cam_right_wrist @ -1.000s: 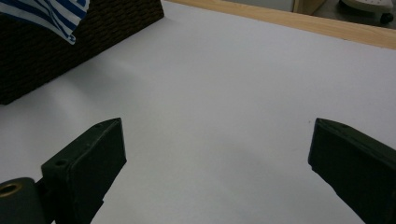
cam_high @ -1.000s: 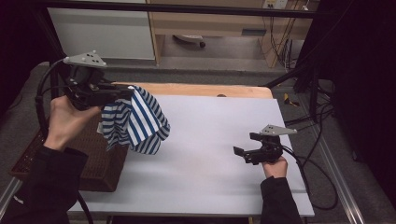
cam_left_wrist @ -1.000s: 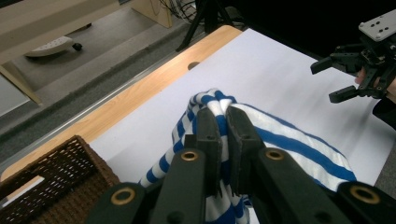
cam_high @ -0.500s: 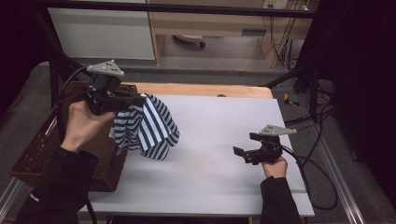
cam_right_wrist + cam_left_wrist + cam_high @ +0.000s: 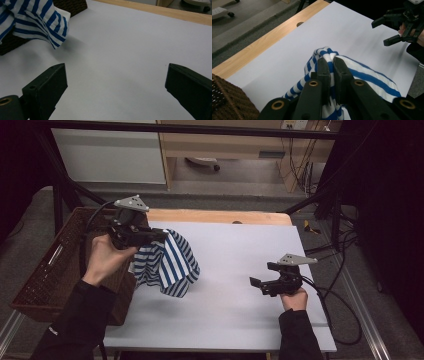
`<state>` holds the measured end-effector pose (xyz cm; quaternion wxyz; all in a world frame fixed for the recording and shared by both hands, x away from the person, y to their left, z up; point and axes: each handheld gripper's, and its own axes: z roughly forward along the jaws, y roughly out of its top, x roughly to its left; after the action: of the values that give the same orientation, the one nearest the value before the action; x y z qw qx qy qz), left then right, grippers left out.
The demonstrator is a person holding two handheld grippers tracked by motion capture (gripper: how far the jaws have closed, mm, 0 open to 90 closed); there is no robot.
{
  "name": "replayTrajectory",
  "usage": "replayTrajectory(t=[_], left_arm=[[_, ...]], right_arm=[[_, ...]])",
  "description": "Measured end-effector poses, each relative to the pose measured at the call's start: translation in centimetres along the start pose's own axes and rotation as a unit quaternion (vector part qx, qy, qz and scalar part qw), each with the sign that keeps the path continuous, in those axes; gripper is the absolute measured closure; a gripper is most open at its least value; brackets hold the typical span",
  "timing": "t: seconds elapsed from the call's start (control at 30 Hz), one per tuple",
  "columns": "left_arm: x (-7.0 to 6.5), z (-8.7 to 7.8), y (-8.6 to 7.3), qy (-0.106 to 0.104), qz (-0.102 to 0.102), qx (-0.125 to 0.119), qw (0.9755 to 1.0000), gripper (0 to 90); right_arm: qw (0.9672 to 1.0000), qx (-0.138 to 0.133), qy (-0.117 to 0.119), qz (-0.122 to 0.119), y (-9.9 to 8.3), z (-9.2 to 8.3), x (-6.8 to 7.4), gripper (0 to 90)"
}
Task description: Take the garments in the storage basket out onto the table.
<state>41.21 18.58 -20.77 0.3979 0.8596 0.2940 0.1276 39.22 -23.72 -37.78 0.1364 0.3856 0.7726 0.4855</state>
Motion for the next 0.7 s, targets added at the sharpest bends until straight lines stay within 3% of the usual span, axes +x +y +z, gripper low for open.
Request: replayTrajectory(t=[0.7], left_arm=[[-1.0, 4.7, -1.7, -0.024, 0.001, 0.028, 0.9993, 84.4]], right_arm=[[1.0000, 0.001, 0.001, 0.000, 0.0, 0.0, 0.0, 4.5]])
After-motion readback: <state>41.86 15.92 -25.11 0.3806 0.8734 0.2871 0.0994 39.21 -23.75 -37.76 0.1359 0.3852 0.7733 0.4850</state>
